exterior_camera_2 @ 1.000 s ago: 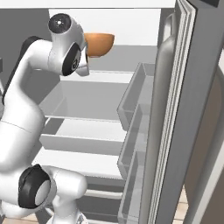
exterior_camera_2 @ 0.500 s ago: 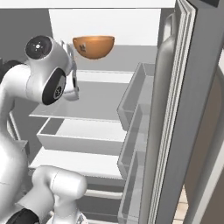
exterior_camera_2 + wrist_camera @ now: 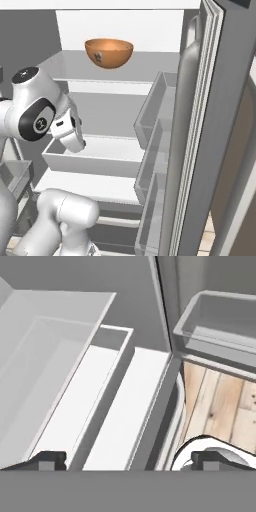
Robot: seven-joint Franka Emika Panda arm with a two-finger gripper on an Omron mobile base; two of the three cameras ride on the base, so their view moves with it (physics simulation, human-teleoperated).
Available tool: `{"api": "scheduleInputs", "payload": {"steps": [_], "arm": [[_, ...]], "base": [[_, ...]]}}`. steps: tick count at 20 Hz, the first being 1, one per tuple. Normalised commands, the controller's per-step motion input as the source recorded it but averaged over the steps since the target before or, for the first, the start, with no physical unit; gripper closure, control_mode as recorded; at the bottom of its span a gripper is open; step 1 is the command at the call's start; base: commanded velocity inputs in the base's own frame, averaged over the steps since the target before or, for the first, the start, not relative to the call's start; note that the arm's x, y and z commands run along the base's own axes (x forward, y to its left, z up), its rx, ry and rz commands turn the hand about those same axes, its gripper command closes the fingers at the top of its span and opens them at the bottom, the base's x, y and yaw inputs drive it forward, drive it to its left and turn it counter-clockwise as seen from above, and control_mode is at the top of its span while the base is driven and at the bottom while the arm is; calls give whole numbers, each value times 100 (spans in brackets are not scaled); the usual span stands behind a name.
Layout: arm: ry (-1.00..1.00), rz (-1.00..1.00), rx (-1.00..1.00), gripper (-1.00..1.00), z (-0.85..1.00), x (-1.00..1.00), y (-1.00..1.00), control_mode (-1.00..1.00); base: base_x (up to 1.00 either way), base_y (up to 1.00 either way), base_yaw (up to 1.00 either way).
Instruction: Place the bowl with the sweet potato and avocado on the top shelf of the fridge. Place the bowl with the steak and chicken drumstick on the second highest shelf of the fridge.
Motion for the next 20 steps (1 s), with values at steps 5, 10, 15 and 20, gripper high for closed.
{"api": "scheduleInputs", "payload": {"steps": [5,10,15,20], "arm": [[0,2,0,-100,-13,-25,-6,100],[0,0,0,-100,0,0,0,100],[0,0,0,-100,0,0,0,100],[0,0,0,-100,0,0,0,100]], "base": [[-60,-9,10],[-100,-4,16],[-100,27,26],[-69,99,34]]}}
